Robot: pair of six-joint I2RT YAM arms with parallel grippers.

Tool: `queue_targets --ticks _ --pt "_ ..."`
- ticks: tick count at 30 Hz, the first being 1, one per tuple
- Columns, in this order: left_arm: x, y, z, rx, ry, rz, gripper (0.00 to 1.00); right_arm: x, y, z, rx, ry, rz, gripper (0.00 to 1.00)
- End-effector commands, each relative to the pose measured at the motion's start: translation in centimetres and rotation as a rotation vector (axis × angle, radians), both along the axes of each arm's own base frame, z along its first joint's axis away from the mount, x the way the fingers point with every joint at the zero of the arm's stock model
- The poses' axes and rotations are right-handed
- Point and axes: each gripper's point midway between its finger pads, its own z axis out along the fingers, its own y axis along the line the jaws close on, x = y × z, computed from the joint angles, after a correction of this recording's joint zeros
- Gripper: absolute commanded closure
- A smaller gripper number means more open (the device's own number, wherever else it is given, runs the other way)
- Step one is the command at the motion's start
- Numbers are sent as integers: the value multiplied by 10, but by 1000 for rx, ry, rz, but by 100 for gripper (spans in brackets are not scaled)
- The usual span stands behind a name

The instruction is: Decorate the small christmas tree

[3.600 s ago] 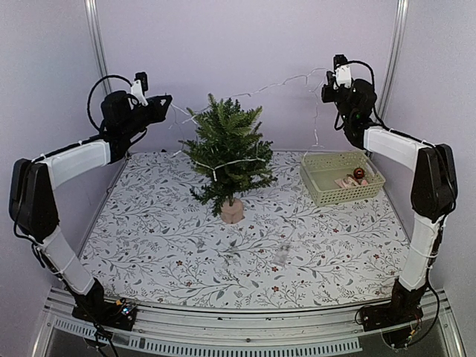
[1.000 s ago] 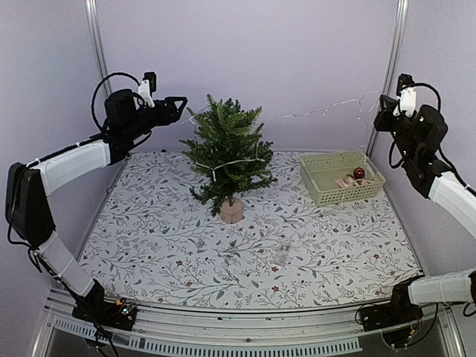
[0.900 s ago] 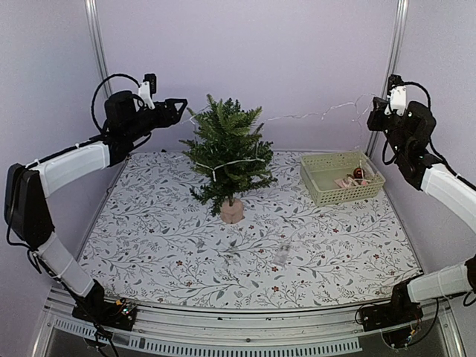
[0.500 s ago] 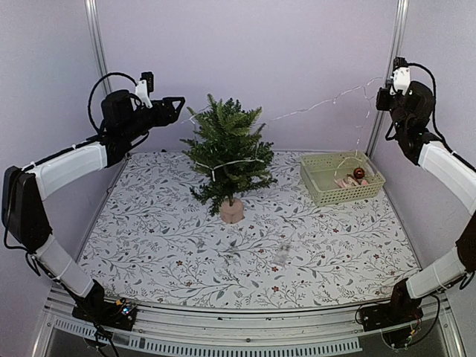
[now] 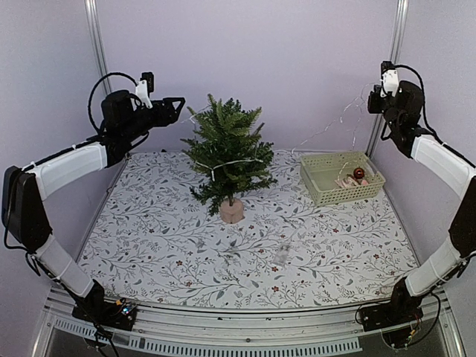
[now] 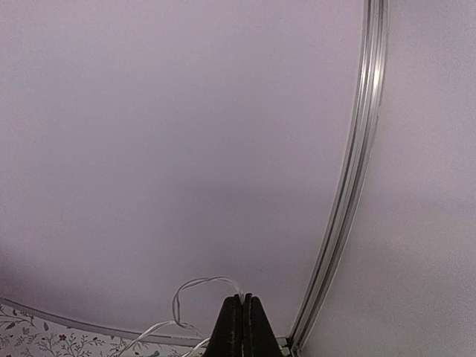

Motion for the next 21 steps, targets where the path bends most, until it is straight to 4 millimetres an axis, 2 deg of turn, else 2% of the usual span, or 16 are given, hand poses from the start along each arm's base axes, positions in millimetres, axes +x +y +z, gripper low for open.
queue_targets --ticks 1,2,5,12,14,17,21 --pt "-8 -3 8 -5 -31 -9 27 -38 2 43 15 -100 37 100" --pt "-9 -4 10 -5 -36 -11 27 -50 1 55 19 -125 40 100" --pt "-15 -5 16 -2 -53 -7 27 -74 2 72 30 -159 60 100" --pt "-29 -4 26 26 -84 9 27 -125 15 101 47 -205 163 100" --pt "-33 -5 29 30 -92 11 27 -135 24 102 52 -189 212 100" --pt "-41 -7 32 37 -105 3 27 -154 48 100 58 -163 355 100" --pt "-57 -15 39 83 -134 11 27 -176 74 90 56 -121 484 100"
